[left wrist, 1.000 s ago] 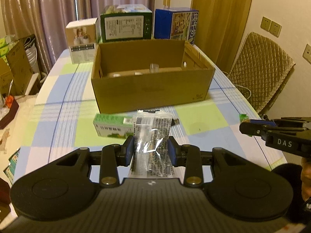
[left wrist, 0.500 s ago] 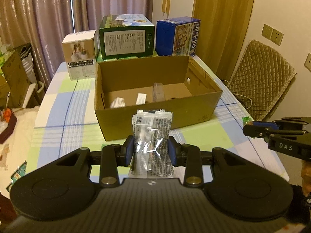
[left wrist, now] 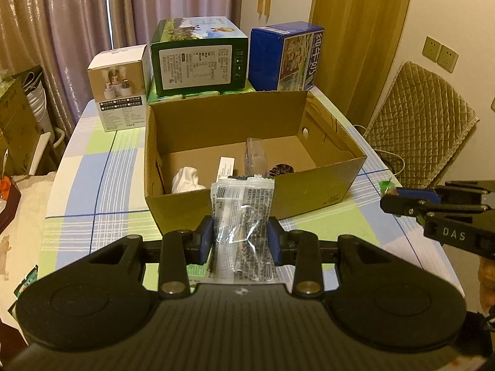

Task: Organize objects
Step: 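Lower both held items into the open cardboard box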

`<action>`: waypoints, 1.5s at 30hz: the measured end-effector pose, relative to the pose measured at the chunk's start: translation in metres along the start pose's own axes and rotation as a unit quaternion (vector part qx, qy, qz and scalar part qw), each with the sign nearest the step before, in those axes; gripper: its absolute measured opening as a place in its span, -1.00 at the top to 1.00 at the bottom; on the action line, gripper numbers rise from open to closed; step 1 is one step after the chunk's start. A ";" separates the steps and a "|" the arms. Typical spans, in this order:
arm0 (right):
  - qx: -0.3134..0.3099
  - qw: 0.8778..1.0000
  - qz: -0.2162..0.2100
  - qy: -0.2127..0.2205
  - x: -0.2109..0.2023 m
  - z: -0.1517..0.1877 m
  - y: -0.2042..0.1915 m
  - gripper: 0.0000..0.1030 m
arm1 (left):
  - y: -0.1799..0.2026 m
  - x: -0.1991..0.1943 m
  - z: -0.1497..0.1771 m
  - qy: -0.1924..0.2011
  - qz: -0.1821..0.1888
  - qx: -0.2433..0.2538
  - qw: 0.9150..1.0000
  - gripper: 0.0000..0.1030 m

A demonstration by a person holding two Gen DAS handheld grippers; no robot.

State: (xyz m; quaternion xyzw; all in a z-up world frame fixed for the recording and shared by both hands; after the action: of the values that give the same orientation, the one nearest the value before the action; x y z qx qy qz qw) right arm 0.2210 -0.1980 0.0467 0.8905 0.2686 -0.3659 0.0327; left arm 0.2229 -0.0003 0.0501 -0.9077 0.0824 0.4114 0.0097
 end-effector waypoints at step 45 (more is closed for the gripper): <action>-0.003 0.999 0.000 -0.040 0.107 -0.106 0.031 0.68 | -0.054 0.107 -0.108 -0.043 -0.014 0.006 0.999 0.40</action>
State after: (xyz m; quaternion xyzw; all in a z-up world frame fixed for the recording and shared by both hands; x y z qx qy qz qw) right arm 0.3668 -0.1484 0.0483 0.8750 0.2678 -0.4007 0.0460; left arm 0.3807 0.0285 0.0389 -0.8901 0.0718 0.4495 0.0242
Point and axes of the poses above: each gripper's, at about its wrist camera, not at the fingertips, and x roughly the way its jaws point, y to its right, z to its underside, the point moved 3 cm from there along x, roughly the way its jaws point, and after that the axes turned 2 degrees about -y, right-handed, at the moved point
